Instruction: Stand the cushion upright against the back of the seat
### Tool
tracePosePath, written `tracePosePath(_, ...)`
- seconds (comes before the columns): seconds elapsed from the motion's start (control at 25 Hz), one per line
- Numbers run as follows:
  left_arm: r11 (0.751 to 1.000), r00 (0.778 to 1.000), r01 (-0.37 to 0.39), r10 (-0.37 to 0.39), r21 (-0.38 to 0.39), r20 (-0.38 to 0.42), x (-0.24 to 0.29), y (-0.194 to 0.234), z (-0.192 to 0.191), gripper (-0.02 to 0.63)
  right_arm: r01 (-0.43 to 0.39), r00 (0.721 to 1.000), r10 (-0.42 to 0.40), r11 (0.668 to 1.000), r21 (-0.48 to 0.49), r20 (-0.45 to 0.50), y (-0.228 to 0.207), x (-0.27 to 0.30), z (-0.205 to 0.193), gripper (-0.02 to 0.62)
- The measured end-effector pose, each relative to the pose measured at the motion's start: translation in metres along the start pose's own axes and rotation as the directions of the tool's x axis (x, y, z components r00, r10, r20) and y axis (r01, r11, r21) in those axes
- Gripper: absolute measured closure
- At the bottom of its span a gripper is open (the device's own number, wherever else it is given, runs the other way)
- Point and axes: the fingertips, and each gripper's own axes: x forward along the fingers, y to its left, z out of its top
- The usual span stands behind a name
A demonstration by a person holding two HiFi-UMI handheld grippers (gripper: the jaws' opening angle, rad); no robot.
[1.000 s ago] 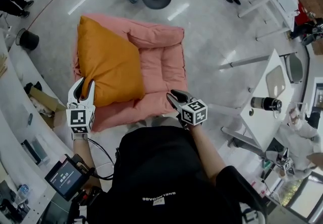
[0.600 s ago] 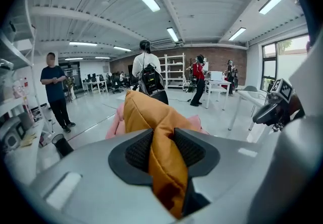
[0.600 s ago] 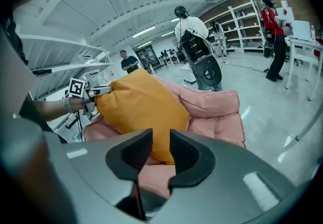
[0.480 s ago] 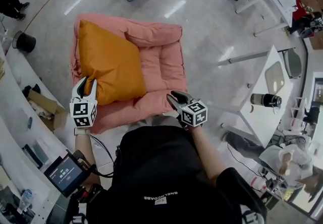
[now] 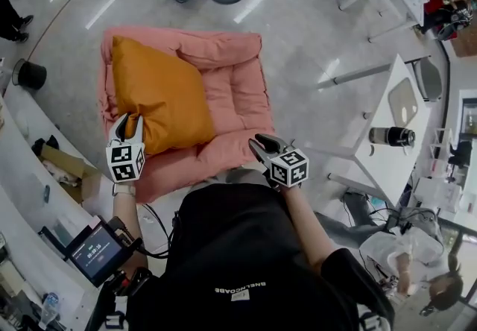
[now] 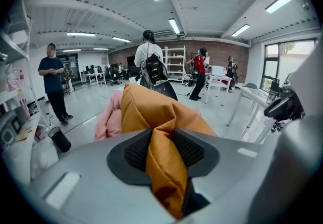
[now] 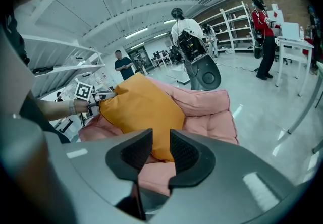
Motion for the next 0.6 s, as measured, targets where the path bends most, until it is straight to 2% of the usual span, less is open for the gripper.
tracePosePath(0.24, 1.000, 1.000, -0.010, 0.010, 0.017, -0.016, 0.014, -0.001, -0.009, 0.463, 0.023, 1.000, -0.023, 0.999, 0.024, 0.004, -0.001, -0.005, -0.005, 0.485)
tracePosePath(0.6, 1.000, 1.000, -0.009, 0.009, -0.010, -0.009, 0.012, -0.002, -0.009, 0.460, 0.015, 1.000, -0.015, 0.999, 0.035, 0.013, -0.002, -0.011, -0.013, 0.485)
